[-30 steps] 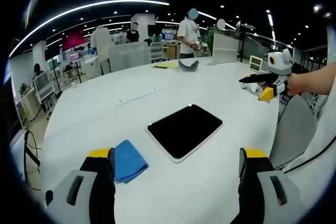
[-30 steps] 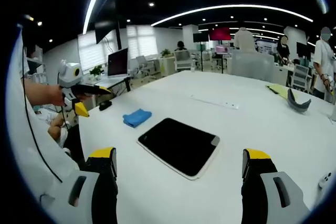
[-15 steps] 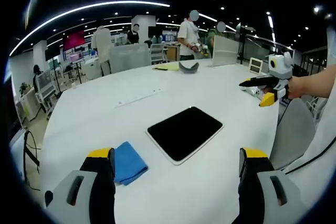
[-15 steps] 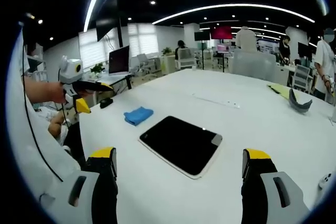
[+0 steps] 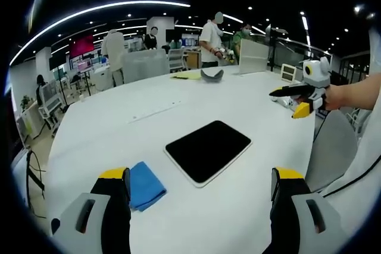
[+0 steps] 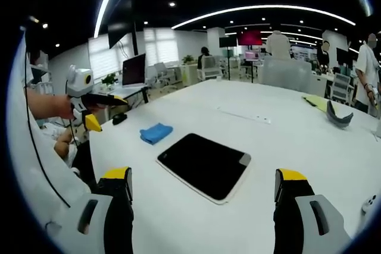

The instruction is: Wipe the mirror surface with the cleaning cloth until all visible marks leave the cleaned area.

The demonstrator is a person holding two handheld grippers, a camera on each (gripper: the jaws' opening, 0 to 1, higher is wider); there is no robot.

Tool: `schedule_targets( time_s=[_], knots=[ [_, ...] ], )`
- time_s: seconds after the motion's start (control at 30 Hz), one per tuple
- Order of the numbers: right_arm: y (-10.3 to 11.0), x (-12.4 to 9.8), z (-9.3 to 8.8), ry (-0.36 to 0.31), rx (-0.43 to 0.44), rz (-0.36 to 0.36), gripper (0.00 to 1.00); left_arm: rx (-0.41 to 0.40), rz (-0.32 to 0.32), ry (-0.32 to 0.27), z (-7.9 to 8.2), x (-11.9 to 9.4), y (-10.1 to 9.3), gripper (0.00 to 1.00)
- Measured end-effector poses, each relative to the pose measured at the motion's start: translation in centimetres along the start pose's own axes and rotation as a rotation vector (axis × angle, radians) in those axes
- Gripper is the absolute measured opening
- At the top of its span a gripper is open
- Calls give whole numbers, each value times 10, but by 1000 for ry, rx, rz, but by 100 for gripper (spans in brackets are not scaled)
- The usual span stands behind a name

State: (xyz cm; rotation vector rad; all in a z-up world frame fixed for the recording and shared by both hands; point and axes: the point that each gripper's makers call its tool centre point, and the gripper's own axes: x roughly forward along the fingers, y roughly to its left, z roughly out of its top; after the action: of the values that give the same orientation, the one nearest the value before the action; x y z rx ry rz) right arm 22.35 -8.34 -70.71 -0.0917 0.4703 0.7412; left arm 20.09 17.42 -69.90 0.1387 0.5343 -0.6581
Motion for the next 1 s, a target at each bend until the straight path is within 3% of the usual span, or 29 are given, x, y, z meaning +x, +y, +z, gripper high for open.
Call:
schedule_targets(
  time_s=[0.67, 0.73, 1.0],
  knots=[
    [0, 0, 2, -14, 16, -2, 100, 4, -6, -8, 3, 2, -4, 99],
    [-1, 0, 0, -4, 7, -6, 94, 7, -5, -8, 3, 2, -4, 99],
    [-2, 0, 1, -8, 18, -10, 100, 4, -9, -7, 4, 2, -3, 99]
  ],
)
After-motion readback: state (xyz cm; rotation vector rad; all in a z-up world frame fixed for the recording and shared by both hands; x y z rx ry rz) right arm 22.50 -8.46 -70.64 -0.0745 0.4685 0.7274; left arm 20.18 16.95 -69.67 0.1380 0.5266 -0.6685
